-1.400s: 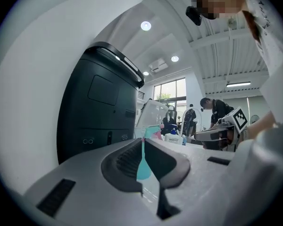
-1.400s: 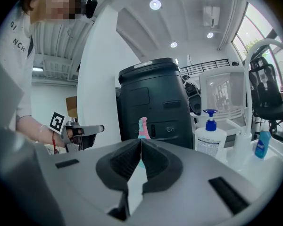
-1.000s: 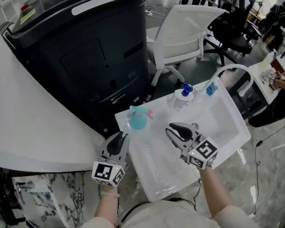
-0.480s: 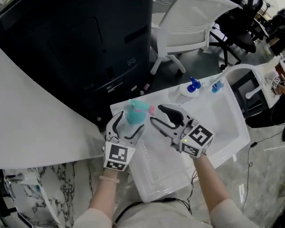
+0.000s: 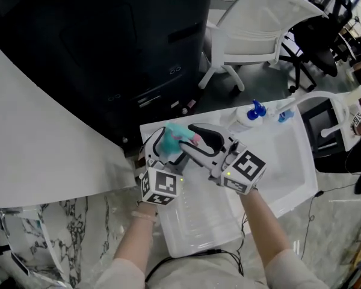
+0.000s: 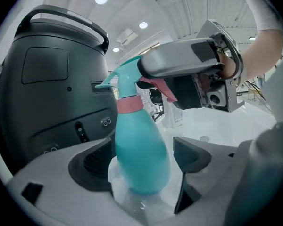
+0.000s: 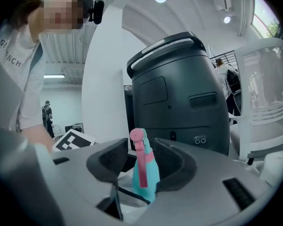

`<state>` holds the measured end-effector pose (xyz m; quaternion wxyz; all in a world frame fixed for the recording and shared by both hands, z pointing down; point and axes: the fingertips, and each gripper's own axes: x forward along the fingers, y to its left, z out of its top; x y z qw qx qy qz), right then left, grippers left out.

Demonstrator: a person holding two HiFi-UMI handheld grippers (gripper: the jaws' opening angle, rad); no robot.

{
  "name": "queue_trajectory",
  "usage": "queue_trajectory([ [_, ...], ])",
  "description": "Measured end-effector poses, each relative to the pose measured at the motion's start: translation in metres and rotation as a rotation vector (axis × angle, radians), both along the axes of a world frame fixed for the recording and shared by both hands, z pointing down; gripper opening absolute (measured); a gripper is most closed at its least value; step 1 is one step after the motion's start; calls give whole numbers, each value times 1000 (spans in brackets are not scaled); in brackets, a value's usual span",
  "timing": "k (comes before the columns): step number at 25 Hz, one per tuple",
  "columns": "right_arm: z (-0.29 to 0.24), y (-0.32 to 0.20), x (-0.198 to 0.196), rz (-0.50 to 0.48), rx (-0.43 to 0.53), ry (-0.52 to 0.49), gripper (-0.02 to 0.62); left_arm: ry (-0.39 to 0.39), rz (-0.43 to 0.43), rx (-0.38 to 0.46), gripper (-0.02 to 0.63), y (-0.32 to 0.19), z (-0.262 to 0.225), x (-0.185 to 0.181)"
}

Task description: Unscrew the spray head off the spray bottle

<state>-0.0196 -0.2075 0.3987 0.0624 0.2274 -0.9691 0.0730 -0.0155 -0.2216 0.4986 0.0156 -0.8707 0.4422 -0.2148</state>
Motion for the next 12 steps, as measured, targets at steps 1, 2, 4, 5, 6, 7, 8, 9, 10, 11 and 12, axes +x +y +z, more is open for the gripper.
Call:
queue_trajectory([
  [1, -1, 0, 0, -5, 4, -4, 175, -10, 3, -1, 399, -1, 1, 0],
  [2, -1, 0, 0, -10, 10, -4, 157, -15, 10, -3, 399, -1, 1, 1],
  [4, 0, 2, 0, -16, 26, 8, 109, -9, 27, -9, 386, -1, 2, 2],
  [5, 0, 2, 1, -20, 38, 15, 82, -4, 38, -11, 358, 0, 2, 3],
  [6, 1, 3, 1, -26, 50, 21, 81, 2, 51, -14, 354, 0, 2, 3],
  [7, 1, 3, 2, -36, 60, 28, 80, 5, 65, -18, 351, 1, 2, 3],
  [8, 2, 4, 3, -50, 67, 38, 80, 8, 79, -24, 347, 1, 2, 3],
  [9, 2, 5, 3, -67, 72, 49, 80, 10, 93, -30, 343, 2, 2, 3],
  [10, 2, 5, 3, -85, 76, 57, 81, 11, 105, -36, 340, 2, 1, 3],
  [11, 1, 5, 3, -102, 79, 62, 81, 13, 117, -42, 337, 2, 1, 3],
  [12, 0, 5, 3, -119, 81, 65, 81, 13, 129, -49, 336, 2, 1, 4],
])
